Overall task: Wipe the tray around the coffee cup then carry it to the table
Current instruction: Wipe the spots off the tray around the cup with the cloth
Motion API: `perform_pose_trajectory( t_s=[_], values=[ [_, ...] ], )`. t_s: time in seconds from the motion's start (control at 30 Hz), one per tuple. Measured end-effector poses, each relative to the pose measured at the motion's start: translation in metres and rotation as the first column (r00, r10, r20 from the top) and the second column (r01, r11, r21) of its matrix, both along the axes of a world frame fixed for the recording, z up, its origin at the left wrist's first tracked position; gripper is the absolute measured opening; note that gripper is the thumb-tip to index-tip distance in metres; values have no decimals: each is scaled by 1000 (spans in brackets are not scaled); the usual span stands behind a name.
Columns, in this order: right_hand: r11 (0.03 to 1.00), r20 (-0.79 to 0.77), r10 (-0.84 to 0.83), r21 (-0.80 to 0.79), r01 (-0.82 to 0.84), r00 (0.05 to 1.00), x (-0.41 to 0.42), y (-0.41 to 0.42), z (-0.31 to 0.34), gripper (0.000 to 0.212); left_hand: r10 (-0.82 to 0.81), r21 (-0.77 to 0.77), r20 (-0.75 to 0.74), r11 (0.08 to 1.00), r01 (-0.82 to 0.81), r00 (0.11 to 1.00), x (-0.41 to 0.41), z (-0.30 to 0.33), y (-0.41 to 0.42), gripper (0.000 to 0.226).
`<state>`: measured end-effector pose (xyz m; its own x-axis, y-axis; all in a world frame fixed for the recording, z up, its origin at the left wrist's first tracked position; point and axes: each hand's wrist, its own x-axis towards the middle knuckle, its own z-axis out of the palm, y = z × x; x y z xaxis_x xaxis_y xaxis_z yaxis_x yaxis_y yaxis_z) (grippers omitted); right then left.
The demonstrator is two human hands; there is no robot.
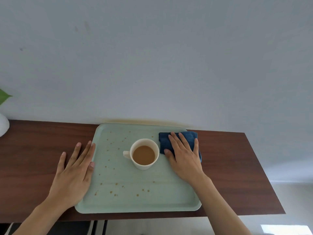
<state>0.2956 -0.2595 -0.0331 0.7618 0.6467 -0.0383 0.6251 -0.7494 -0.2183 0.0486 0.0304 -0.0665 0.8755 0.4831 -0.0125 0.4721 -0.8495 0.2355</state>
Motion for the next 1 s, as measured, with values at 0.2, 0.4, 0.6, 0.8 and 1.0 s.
perform_pose_trajectory(
  t_s=[0.2,0.4,0.6,0.8,1.0],
  values=[
    [1000,0,25,2,-25,1000,-31,-22,0,66,0,-11,13,1000,0,1000,0,1,-2,62],
    [999,-49,53,-3,-53,997,-80,-57,2,67,-1,-8,12,1000,1,1000,0,0,-2,63],
    [995,60,95,7,-95,994,-119,-83,-13,65,2,-14,18,1000,-2,1000,1,1,-3,62],
    [997,118,72,19,-75,990,-120,-78,-18,59,11,-12,17,1000,-11,1000,1,1,-2,63],
    [999,-11,27,-21,-27,1000,-83,-50,-6,60,10,-14,16,1000,-9,1000,0,-1,-2,62]
  ],
)
